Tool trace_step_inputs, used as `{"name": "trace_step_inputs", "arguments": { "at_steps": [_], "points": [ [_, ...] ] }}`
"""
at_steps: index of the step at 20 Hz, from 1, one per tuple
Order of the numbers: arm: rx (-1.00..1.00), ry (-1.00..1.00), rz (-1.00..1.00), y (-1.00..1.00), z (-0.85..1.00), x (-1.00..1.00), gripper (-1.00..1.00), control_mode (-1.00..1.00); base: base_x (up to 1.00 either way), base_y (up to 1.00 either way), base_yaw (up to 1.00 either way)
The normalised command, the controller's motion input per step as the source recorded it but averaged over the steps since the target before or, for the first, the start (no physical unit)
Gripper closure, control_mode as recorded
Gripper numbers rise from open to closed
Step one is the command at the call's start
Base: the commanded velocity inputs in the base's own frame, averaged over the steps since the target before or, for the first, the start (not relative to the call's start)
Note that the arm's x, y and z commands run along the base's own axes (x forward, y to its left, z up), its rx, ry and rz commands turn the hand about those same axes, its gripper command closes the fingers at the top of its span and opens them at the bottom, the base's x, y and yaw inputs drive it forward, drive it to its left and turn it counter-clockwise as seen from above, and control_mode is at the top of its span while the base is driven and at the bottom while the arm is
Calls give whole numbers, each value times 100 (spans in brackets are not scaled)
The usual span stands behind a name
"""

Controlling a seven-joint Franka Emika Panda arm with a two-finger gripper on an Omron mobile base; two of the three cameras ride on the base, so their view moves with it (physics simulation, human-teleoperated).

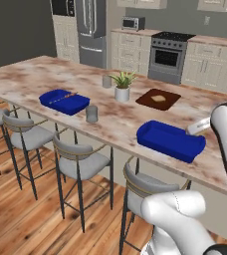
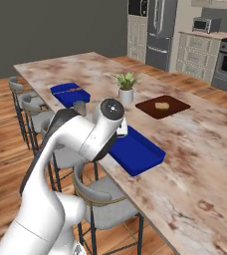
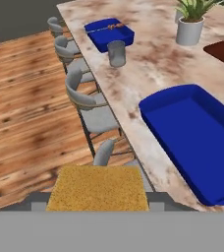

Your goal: Take the cakes from the fridge and place them on the empty tray on the dining counter.

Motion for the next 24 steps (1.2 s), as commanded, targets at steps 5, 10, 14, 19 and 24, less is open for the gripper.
{"name": "trace_step_inputs", "arguments": {
  "at_steps": [5, 10, 14, 19, 24],
  "points": [
    [0, 5, 12, -19, -29, 47, 100, -100, 0, 0, 0],
    [0, 11, 9, -1, -28, 70, 100, -100, 0, 0, 0],
    [0, 10, 2, 0, -26, 71, 100, -100, 0, 0, 0],
    [0, 0, 3, -6, -34, 51, 100, -100, 0, 0, 0],
    [0, -3, 3, -13, -41, 42, 100, -100, 0, 0, 0]
  ]
}}
